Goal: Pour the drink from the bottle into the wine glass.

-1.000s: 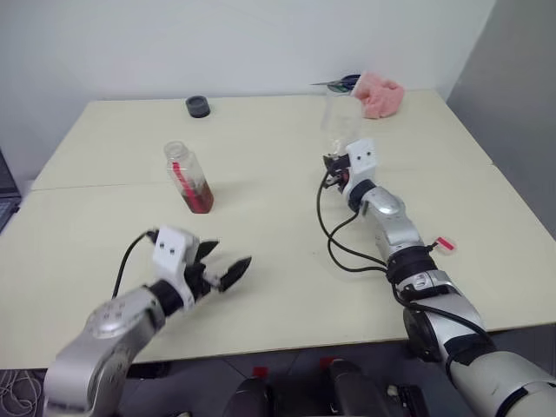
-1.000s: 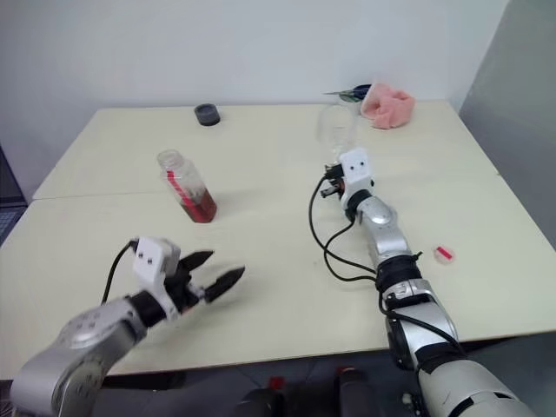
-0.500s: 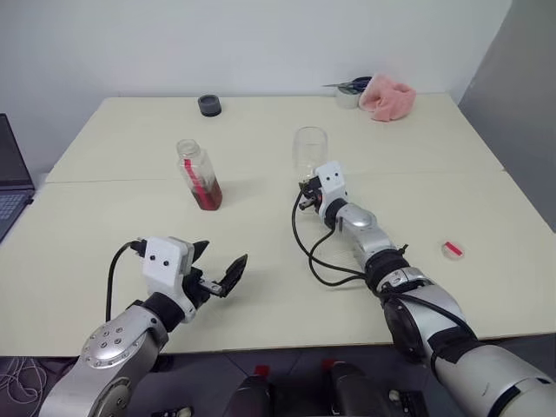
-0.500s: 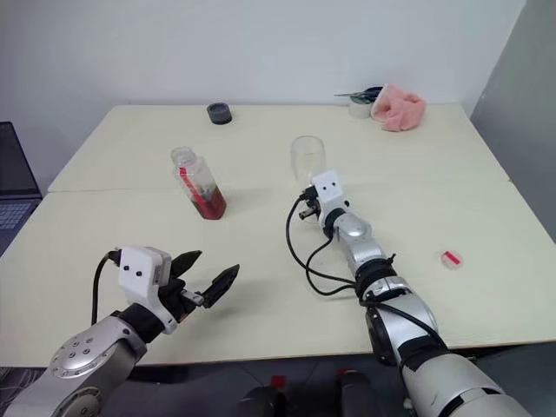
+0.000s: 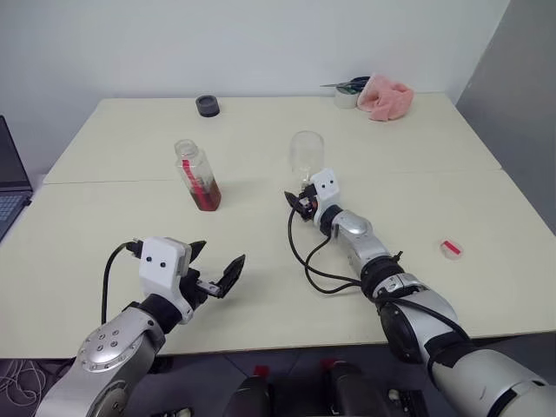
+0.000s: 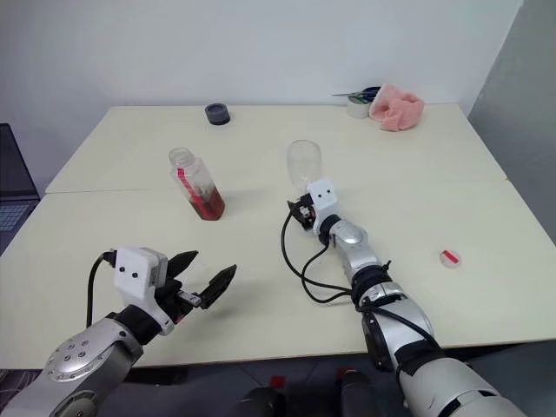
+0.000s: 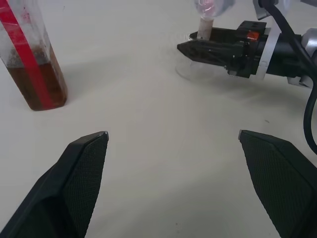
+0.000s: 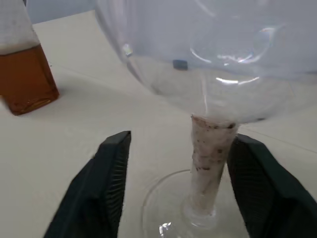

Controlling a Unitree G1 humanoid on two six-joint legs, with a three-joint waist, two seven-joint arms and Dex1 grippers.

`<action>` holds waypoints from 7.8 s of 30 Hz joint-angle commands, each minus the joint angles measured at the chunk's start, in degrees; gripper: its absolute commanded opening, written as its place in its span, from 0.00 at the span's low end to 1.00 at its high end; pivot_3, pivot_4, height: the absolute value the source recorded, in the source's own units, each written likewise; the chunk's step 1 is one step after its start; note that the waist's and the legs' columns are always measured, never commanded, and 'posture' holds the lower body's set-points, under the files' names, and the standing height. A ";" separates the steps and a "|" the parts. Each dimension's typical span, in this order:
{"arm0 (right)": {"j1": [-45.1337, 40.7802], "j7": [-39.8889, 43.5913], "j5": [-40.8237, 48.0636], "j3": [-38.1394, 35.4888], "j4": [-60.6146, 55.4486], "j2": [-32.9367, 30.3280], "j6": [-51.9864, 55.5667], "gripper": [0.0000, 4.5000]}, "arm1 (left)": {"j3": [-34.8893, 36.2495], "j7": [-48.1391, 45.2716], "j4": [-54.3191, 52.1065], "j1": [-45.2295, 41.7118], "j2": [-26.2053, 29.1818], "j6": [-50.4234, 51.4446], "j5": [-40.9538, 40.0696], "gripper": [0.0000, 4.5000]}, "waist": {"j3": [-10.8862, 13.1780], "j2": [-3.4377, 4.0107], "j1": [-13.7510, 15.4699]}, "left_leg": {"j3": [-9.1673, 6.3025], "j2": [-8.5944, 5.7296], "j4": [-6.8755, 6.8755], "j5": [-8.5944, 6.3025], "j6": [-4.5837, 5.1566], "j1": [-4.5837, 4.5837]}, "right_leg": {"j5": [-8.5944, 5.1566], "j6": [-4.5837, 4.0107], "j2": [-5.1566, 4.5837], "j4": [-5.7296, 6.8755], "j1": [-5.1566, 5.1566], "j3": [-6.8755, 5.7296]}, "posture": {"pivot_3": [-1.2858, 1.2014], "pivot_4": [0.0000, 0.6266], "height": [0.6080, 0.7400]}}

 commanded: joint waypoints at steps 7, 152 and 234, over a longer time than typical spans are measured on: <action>3.38 0.82 -0.05 -0.37 -3.91 -1.67 -0.56 0.99 | -2.34 1.32 1.98 -2.04 -1.18 -1.66 1.00 1.00 | 0.00 0.00 0.06 | -0.01 0.00 0.00 0.00 0.00 0.01 | 0.00 0.00 0.00 0.00 0.01 0.00 | 0.52 0.24 1.00; 29.82 -6.92 23.53 -1.02 -91.64 -19.68 44.67 1.00 | -30.24 -7.75 110.07 -86.86 1.97 -75.33 55.26 0.38 | 0.03 -0.16 1.42 | -0.07 -0.14 0.02 -0.02 -0.01 -0.23 | 0.00 0.09 -0.06 -0.13 -0.13 -0.29 | 0.52 0.24 1.00; 30.06 -7.29 23.71 -2.42 -91.28 -18.55 44.81 1.00 | -41.83 2.71 119.38 -98.06 5.88 -83.13 72.84 0.38 | 0.02 -0.16 1.38 | 0.12 -0.18 0.05 -0.02 0.01 -0.26 | 0.00 0.10 0.00 0.07 -0.31 -0.18 | 0.52 0.24 1.00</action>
